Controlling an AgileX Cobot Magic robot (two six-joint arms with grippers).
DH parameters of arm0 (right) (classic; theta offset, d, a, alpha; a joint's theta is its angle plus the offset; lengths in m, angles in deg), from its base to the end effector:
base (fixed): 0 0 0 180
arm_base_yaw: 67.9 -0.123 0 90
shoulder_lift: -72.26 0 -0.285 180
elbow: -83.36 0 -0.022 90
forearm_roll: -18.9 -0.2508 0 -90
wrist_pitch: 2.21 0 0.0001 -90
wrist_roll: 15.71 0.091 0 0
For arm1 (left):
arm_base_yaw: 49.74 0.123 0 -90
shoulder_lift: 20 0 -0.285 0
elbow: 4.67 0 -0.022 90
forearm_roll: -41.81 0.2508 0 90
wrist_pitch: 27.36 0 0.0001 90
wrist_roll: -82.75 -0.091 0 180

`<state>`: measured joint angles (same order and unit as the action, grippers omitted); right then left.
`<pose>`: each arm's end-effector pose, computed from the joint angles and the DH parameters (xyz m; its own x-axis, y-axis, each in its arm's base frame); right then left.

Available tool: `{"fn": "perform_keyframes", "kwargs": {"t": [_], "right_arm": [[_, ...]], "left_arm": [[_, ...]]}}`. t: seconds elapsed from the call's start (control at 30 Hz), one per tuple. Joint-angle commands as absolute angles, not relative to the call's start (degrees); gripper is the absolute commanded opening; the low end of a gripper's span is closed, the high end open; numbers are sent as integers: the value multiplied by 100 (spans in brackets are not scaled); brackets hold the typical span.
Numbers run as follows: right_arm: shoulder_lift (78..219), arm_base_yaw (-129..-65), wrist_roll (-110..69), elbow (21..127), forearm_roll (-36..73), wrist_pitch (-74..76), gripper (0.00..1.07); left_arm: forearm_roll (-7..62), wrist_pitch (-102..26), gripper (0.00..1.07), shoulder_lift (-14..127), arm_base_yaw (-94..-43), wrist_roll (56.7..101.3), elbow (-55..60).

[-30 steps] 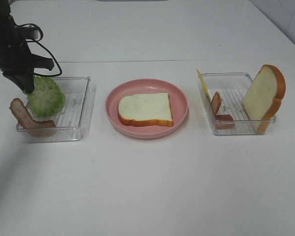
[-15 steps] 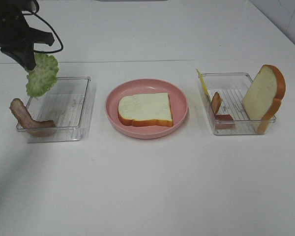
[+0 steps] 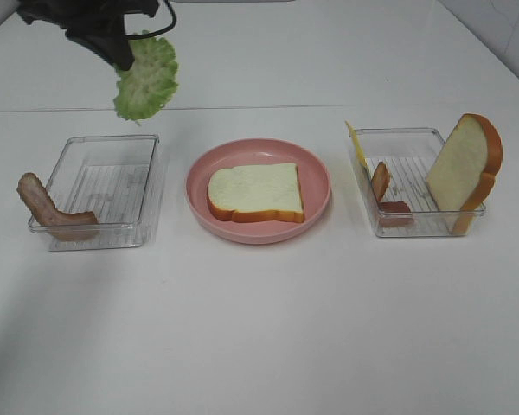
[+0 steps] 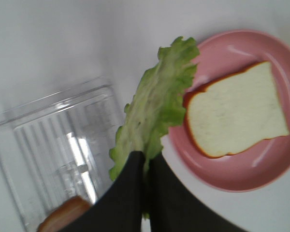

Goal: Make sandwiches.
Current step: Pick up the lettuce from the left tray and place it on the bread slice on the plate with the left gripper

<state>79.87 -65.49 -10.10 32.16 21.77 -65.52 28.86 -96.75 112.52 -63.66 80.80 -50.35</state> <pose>-0.0025 -0.0040 0.2611 -0.5233 0.0973 -0.8466 0.1196 0.9920 0.0401 0.4597 -0.1336 0.2877 -0.8988 0.1757 -0.4015 0.2772 0.9375 -0.2102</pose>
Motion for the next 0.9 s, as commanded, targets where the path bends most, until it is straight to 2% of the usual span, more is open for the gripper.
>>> {"fn": "perform_keyframes", "kwargs": {"t": [0.03, 0.37, 0.63, 0.9], "right_arm": [[7815, -6526, -970, 3199, 2188, -6529, 99], [7815, -6526, -970, 3199, 2188, -6529, 99], [7815, -6526, -970, 3199, 2188, -6529, 99], [7815, -6526, -970, 3199, 2188, -6529, 99]], "left_arm": [[2434, -9669, 0, 11184, -6715, 8097, -5178], [2205, -9612, 0, 11292, -7145, 8057, -5178], [1637, -9549, 0, 11797, -7443, 8040, -5178], [961, -9417, 0, 12203, -7575, 7788, -5178]]}}
